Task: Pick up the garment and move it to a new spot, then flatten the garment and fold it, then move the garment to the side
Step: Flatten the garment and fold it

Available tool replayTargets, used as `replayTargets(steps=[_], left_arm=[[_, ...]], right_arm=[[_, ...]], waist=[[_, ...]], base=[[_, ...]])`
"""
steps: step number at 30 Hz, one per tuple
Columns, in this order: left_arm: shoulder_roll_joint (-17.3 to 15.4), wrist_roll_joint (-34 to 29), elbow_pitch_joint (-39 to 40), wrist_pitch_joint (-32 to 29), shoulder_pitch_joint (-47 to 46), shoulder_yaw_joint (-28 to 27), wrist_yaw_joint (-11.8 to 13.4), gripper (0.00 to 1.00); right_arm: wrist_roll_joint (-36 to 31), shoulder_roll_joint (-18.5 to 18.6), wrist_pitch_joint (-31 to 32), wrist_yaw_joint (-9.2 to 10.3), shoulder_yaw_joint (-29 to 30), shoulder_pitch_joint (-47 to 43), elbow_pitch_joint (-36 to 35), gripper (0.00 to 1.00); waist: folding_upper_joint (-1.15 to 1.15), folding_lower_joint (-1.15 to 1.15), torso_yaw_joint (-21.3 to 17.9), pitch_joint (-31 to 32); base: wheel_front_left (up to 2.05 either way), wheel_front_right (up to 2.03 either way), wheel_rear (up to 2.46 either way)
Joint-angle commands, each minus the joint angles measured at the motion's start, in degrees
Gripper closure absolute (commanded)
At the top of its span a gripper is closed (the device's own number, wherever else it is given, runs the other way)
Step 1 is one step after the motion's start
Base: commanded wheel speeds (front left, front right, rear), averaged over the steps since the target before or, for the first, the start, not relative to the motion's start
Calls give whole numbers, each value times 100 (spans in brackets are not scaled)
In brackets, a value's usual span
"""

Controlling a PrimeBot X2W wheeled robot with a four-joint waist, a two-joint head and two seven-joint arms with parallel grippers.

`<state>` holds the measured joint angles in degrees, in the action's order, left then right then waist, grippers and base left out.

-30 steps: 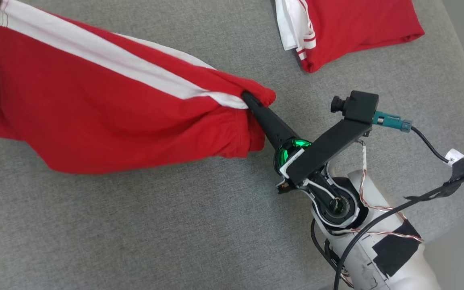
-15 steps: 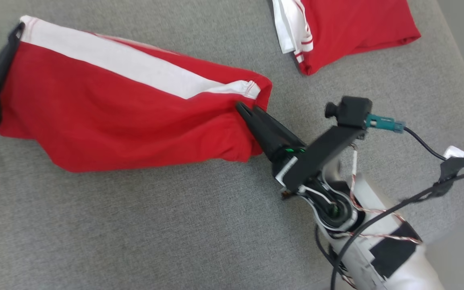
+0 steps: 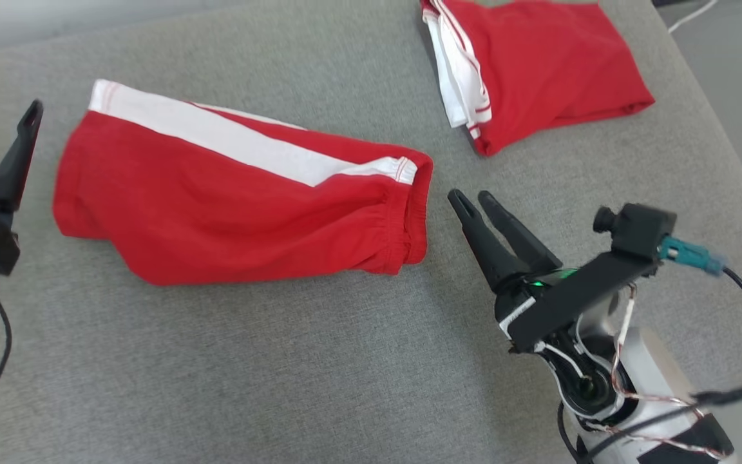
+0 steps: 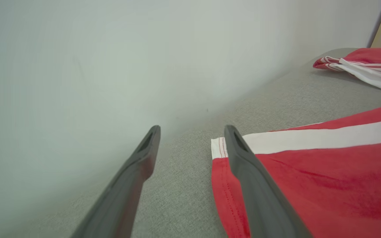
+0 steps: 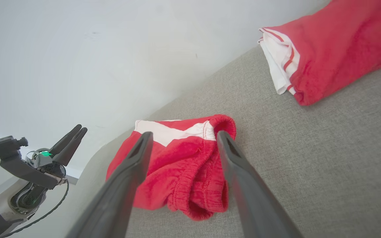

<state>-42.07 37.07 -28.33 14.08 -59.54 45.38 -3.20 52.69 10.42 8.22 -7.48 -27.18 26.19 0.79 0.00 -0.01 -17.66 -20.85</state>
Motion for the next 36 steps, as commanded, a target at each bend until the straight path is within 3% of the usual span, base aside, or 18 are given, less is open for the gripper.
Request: replayTargets(steps=[1,12,18,28,36], left_arm=[[-49,67,36,33,142,-37,48,0],[-85,227,950,111,1202,-594,765,0],[79,210,1204,110,1798,-930,979,0],[541,367,706,108,1950,-878,780,0],[700,218,77,2,1661,-670,602,0]], right_arm=[[-103,-3,-45,-1,16,-42,-50,0],[-1678,73,-1127,-1,218,-651,-511,0],[-2339,-139,-1754,-1,282,-1007,-480,0],[-2549,-377,-1909,0,371,-1262,-324,0],[-2539,-427,-1891,-1,282,-1222,-316,0]], waist=[[0,1,59,127],[0,1,171,334],[0,1,152,363],[0,1,71,252],[0,1,-111,150]], base=[[0,0,0],[0,0,0],[0,0,0],[0,0,0],[0,0,0]])
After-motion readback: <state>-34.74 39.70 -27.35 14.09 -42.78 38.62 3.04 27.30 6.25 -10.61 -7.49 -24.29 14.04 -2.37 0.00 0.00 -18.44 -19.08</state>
